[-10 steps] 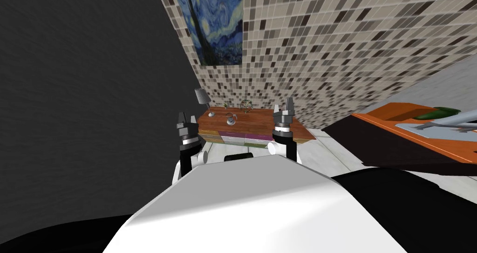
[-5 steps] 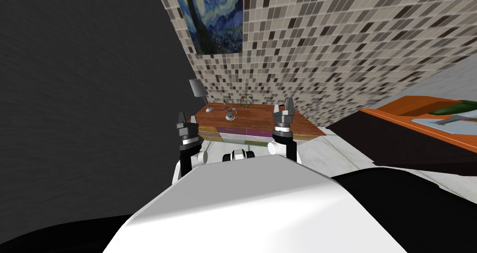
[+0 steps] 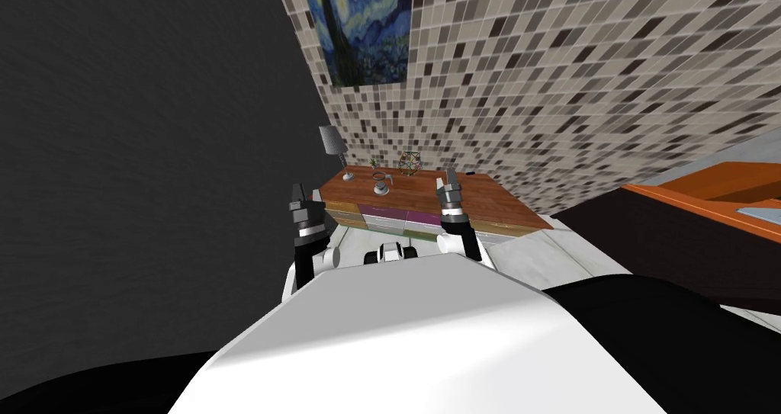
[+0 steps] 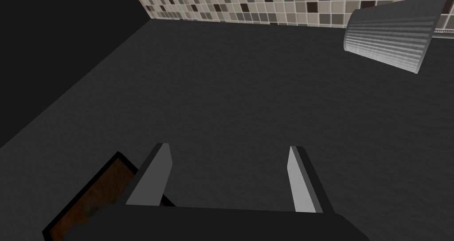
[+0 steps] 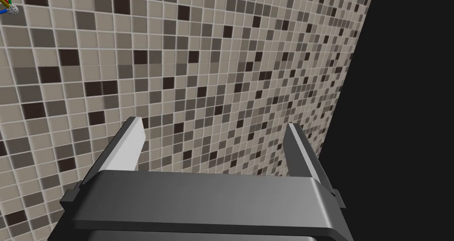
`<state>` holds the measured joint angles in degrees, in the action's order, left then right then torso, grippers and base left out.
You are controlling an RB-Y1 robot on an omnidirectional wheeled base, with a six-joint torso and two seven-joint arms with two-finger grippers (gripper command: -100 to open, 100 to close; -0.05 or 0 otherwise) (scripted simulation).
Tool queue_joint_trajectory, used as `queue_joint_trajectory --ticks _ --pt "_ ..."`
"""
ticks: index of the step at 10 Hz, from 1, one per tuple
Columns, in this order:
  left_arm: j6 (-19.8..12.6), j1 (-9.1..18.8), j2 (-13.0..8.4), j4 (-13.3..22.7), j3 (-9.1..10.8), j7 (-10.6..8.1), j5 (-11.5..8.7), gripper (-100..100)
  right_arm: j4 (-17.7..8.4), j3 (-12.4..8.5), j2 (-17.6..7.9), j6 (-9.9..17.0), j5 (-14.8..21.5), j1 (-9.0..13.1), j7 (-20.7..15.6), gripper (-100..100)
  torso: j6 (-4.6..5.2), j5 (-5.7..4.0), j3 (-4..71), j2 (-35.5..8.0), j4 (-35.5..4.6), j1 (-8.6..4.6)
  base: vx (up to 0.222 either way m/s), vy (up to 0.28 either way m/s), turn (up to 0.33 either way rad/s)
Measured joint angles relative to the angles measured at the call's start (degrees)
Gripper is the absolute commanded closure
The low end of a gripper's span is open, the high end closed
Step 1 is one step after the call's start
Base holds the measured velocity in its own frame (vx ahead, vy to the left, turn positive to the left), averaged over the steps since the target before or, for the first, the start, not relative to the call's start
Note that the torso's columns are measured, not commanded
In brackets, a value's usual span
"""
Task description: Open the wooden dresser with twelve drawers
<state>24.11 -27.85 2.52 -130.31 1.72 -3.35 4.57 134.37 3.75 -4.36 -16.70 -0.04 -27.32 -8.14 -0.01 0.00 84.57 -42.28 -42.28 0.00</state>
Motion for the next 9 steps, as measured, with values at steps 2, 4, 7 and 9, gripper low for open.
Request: queue_joint_trajectory --ticks 2,4,7,9 --pt "0.0 0.0 0.0 0.0 0.00 0.00 0.0 0 -1.2 0.5 -1.2 2.5 1.0 0.6 0.0 -100 0.00 0.00 0.0 0.0 0.0 0.00 -0.003 0.011 0.198" --pt "0.0 0.0 0.0 0.0 0.00 0.00 0.0 0 -3.1 1.9 -2.0 5.6 3.0 1.4 -0.5 -100 0.05 0.01 0.0 0.0 0.0 -0.01 0.000 0.010 0.118" --pt "0.0 0.0 0.0 0.0 0.00 0.00 0.0 0 -5.8 3.5 -3.2 10.4 5.6 2.6 -0.9 -100 -0.01 0.00 0.0 0.0 0.0 0.02 0.001 0.011 0.108" --pt "0.0 0.0 0.0 0.0 0.00 0.00 0.0 0 -7.6 4.3 -4.2 13.7 7.1 3.4 -1.0 -100 -0.01 0.00 0.0 0.0 0.0 0.00 0.002 0.013 0.151"
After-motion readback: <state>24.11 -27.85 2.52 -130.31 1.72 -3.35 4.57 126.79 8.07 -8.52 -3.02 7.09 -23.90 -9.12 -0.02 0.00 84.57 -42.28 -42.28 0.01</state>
